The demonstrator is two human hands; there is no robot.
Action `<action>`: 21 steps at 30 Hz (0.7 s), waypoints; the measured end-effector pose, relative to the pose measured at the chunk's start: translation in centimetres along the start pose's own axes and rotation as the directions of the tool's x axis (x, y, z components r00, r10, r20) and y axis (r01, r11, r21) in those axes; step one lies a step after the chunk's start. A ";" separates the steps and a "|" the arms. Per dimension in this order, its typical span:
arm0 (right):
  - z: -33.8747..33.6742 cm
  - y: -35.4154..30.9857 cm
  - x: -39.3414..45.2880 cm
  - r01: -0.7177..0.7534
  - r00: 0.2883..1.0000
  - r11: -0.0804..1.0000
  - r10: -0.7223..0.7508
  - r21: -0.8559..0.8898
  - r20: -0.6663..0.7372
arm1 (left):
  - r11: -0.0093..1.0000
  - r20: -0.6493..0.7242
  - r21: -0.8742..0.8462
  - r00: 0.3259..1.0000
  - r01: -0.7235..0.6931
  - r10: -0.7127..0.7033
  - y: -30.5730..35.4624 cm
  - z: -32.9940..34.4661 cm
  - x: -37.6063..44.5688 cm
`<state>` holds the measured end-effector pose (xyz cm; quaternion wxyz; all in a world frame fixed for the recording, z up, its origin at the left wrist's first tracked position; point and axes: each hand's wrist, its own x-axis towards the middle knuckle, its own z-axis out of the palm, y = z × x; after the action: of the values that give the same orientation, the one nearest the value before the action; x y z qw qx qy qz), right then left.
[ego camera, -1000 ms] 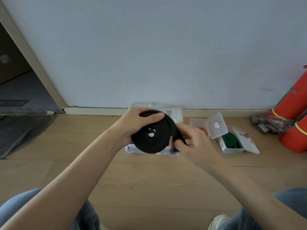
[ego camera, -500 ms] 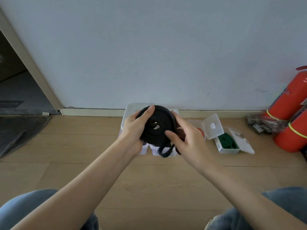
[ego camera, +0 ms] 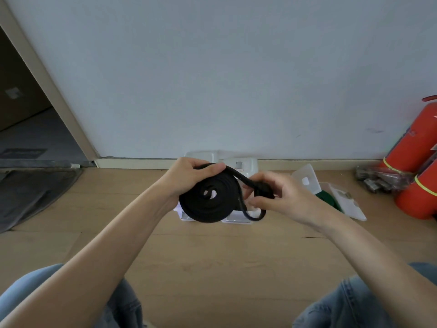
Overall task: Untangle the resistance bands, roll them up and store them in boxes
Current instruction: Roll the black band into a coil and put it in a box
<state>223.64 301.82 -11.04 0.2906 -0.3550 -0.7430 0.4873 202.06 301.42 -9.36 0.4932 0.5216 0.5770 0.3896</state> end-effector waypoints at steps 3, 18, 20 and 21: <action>-0.5 -0.1 -0.4 0.002 0.997 0.999 0.002 0.046 -0.076 | 0.994 0.074 -0.109 0.997 0.007 0.001 0.4 -0.1 -0.3; 0.5 1.4 3.6 -0.093 0.936 0.848 0.253 0.522 -0.244 | 0.986 -0.435 -0.080 0.895 -0.146 0.098 -0.3 3.3 5.7; 0.1 2.8 5.6 -0.158 0.926 0.870 0.295 0.468 -0.235 | 0.988 -0.478 -0.005 0.869 -0.152 0.131 -1.5 3.6 8.0; 0.2 3.7 6.8 -0.193 0.922 0.892 0.307 0.408 -0.236 | 0.990 -0.498 0.025 0.857 -0.141 0.134 -2.4 3.8 9.2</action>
<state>220.50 308.26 -13.99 0.3948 -0.4546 -0.5310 0.5962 205.54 309.87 -14.00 0.3018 0.4402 0.6436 0.5486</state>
